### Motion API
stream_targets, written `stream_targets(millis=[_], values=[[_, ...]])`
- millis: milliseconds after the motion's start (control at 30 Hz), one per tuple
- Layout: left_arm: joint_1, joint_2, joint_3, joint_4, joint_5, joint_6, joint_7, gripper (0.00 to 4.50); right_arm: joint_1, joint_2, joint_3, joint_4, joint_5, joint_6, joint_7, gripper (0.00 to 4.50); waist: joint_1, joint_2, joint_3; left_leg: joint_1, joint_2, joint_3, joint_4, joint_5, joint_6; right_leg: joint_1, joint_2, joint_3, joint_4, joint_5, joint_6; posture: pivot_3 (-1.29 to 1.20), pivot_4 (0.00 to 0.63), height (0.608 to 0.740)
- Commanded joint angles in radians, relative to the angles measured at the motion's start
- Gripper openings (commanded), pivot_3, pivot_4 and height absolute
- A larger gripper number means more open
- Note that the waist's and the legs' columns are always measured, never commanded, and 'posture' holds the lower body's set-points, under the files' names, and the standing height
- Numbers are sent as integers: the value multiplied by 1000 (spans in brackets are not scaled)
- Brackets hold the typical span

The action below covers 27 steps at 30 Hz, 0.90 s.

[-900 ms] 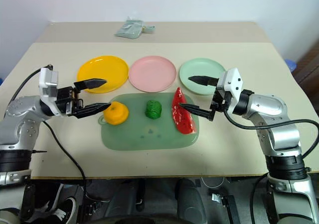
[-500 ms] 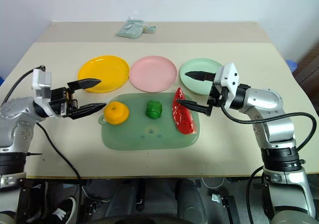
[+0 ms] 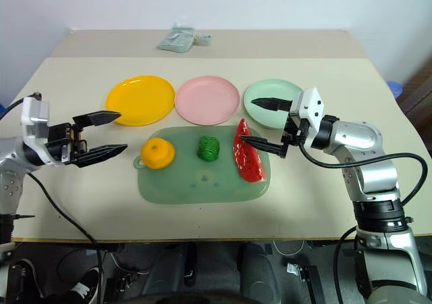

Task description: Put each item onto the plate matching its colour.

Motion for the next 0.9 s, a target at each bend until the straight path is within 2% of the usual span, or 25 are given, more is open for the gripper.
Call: stream_targets(millis=[33,133,233,400,633,767,900], values=[[-3,-30,-71,28,104,-121,-1,4500,-40,-17,-7,-20,54,65,31,4466,0,0,0,0,0,0,0,0,0,0,0,0,0,0,0,0,150,740],[-18,-66,-102,53,138,-171,13,4500,-48,-26,-14,-34,79,113,45,4466,1,0,0,0,0,0,0,0,0,0,0,0,0,0,0,0,150,740],[-77,-108,-157,146,195,-234,12,4500,-30,-84,-44,-79,147,197,96,4466,6,1,0,0,0,0,0,0,0,0,0,0,0,0,0,0,150,740],[-122,-169,-231,228,284,-335,31,4500,-19,-117,-62,-152,136,169,94,4466,-1,0,0,0,0,0,0,0,0,0,0,0,0,0,0,0,150,740],[-173,-220,-323,318,386,-370,76,4500,13,-147,-55,-231,141,210,78,4466,2,0,0,0,0,0,0,0,0,0,0,0,0,0,0,0,150,740],[-182,-220,-333,344,392,-349,76,3526,22,-150,-55,-244,135,220,74,4500,1,0,0,0,0,0,0,0,0,0,0,0,0,0,0,0,150,740],[-184,-226,-305,321,364,-349,101,3513,10,-139,-52,-239,139,231,62,4500,2,0,0,0,0,0,0,0,0,0,0,0,0,0,0,0,150,740]])
